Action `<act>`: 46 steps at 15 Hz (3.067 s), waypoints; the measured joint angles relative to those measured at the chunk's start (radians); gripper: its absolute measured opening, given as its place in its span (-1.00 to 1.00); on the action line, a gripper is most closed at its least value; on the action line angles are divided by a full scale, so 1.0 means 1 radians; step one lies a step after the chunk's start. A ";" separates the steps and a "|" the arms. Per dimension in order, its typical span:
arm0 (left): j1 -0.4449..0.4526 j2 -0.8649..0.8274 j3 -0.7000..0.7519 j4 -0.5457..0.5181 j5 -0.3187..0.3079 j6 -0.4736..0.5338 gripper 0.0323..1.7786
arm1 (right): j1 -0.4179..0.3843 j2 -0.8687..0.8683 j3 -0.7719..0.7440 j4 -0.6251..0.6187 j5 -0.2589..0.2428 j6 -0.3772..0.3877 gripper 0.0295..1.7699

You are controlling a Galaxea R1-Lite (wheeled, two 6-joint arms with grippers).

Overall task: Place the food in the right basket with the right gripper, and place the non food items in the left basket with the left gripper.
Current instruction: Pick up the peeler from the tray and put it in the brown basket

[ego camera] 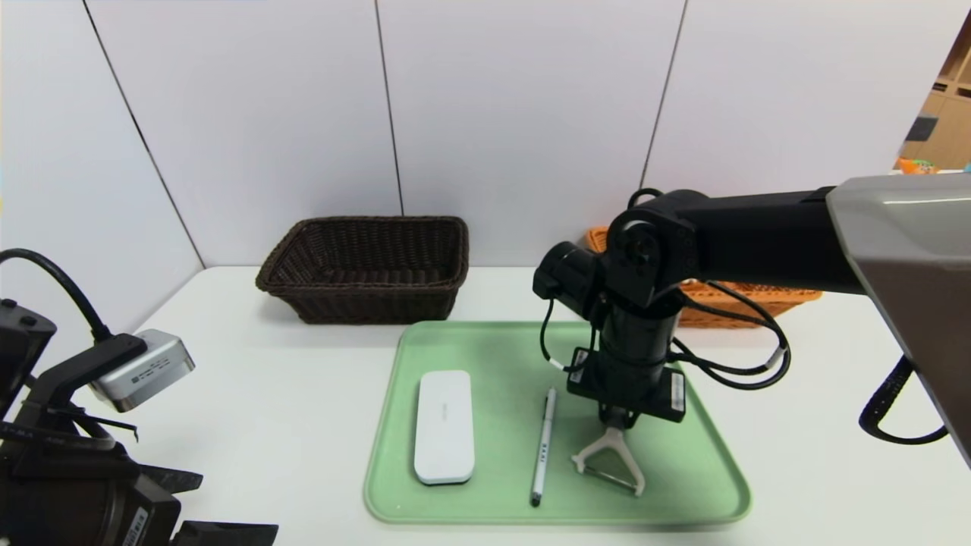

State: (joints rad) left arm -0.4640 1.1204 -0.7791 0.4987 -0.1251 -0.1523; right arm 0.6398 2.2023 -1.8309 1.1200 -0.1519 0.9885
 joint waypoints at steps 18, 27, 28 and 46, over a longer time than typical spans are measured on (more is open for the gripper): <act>-0.001 0.004 -0.001 -0.001 -0.001 0.002 0.90 | 0.113 -0.283 -0.127 0.023 -0.216 -0.176 -0.75; -0.001 0.005 0.000 -0.001 0.000 0.000 0.90 | 0.114 -0.348 -0.127 -0.278 -0.250 -0.448 -0.75; -0.001 0.005 0.000 -0.001 0.000 0.000 0.90 | 0.114 -0.350 -0.127 -0.297 -0.251 -0.459 -0.75; -0.001 0.010 0.009 -0.001 0.000 -0.003 0.90 | 0.142 -0.178 -0.122 -0.927 -0.295 -0.799 -0.75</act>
State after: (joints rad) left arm -0.4647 1.1300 -0.7702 0.4972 -0.1249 -0.1549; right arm 0.7821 2.0247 -1.9526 0.1932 -0.4468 0.1900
